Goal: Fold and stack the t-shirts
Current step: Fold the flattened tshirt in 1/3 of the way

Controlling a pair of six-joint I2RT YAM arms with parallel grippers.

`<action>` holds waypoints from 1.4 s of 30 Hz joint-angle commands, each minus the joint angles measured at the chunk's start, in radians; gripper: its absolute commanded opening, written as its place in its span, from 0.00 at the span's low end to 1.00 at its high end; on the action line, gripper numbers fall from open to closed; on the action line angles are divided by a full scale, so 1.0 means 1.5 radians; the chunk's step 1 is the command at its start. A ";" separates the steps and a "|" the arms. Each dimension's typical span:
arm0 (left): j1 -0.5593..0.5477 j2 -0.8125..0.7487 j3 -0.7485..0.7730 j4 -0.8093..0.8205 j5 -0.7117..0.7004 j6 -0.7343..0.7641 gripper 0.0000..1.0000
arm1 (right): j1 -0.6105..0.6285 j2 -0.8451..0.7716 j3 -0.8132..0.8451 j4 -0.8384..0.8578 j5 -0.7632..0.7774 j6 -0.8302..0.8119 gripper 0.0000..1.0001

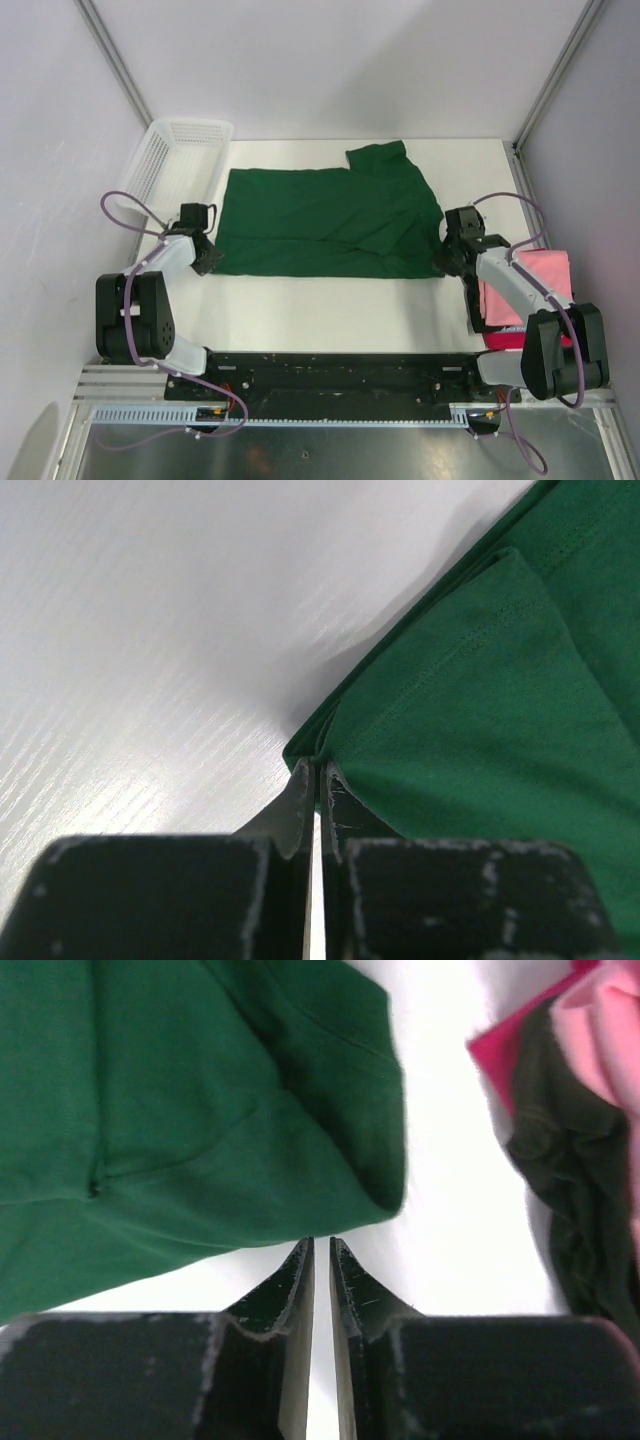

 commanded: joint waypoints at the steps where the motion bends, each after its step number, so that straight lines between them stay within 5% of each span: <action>1: 0.007 -0.021 0.004 -0.006 -0.023 -0.002 0.00 | 0.028 -0.019 0.006 0.068 -0.002 0.050 0.13; 16: 0.007 -0.017 0.002 -0.012 -0.026 -0.001 0.00 | -0.039 0.157 -0.043 0.138 0.024 0.069 0.06; 24: 0.007 -0.046 -0.020 -0.029 -0.032 -0.016 0.00 | -0.086 0.065 -0.098 0.045 0.032 0.120 0.00; 31: 0.008 -0.095 -0.057 -0.053 -0.033 -0.040 0.02 | -0.087 -0.070 -0.122 -0.040 0.021 0.157 0.05; 37: 0.010 -0.145 -0.058 -0.061 -0.018 -0.019 0.27 | -0.050 -0.134 -0.076 -0.040 -0.005 0.100 0.14; 42: 0.004 -0.184 -0.011 -0.060 -0.016 0.045 0.52 | 0.054 -0.075 0.039 -0.041 0.023 0.042 0.20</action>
